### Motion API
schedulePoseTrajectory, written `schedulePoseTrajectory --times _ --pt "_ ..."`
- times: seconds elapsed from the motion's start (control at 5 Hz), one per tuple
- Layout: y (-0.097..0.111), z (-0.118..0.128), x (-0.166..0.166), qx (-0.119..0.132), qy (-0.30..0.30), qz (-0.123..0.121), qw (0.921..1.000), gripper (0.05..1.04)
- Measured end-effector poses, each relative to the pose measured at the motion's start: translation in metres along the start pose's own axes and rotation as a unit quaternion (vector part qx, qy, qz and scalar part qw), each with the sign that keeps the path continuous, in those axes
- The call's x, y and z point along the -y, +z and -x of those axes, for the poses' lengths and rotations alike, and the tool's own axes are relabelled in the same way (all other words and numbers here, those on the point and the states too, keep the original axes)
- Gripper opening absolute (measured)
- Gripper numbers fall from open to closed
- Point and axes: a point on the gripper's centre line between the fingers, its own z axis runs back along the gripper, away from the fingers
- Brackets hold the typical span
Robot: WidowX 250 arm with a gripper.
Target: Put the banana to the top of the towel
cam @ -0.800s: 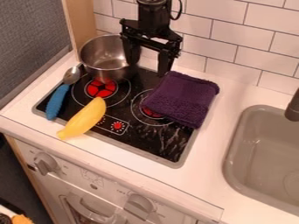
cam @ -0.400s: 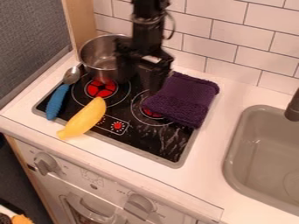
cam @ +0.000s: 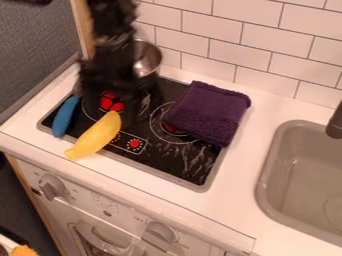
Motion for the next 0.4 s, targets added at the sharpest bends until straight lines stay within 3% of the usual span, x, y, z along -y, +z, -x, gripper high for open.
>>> schedulePoseTrajectory --times 0.4 --pt "-0.050 -0.008 -0.007 -0.039 -0.002 0.009 0.9992 1.001"
